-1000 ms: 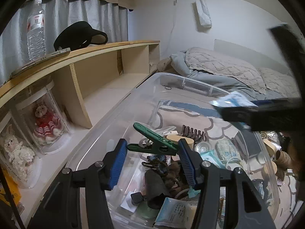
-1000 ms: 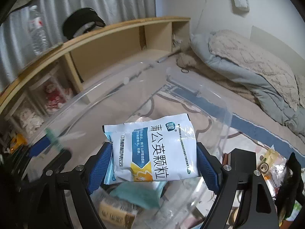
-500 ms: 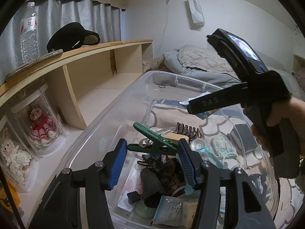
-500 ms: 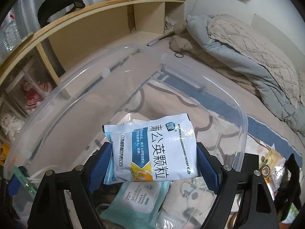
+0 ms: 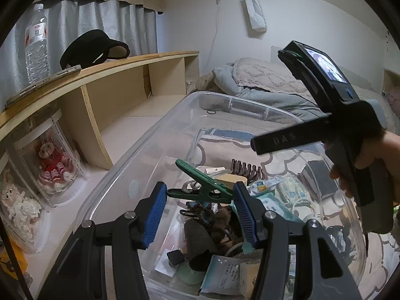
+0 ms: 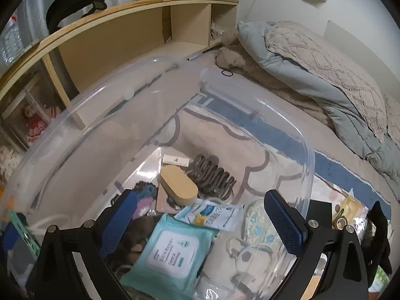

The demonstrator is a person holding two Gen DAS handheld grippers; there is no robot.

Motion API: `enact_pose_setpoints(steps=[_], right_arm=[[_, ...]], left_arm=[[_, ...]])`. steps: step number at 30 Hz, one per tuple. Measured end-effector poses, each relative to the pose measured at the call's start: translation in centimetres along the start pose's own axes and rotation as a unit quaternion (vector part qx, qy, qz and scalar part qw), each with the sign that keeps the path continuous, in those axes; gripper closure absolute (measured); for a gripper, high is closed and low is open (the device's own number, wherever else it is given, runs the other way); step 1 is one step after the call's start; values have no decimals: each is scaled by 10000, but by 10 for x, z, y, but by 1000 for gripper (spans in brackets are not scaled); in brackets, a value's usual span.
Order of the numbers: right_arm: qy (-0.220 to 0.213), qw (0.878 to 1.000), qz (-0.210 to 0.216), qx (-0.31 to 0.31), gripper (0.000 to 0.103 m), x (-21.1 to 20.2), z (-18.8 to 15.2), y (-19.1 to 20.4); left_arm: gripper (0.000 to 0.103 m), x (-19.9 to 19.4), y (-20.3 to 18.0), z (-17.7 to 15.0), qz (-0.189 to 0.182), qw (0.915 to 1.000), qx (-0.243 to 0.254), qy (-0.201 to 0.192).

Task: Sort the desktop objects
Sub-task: 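Open the right tool to drop the sachet while the left tool releases the clothespin into the bin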

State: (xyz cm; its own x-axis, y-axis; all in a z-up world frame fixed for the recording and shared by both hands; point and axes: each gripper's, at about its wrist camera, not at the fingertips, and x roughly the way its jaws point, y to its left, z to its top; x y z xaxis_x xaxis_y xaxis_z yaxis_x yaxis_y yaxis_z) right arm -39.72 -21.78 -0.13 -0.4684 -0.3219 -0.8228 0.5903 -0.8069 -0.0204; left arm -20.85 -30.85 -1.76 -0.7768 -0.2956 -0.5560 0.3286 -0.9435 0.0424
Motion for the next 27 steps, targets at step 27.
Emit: enact_pose_setpoints(steps=[27], right_arm=[[-677,9967,230,-382,2,-42,-29,12]], left_arm=[[14,-12,5,4,108,9997,-85,-198]])
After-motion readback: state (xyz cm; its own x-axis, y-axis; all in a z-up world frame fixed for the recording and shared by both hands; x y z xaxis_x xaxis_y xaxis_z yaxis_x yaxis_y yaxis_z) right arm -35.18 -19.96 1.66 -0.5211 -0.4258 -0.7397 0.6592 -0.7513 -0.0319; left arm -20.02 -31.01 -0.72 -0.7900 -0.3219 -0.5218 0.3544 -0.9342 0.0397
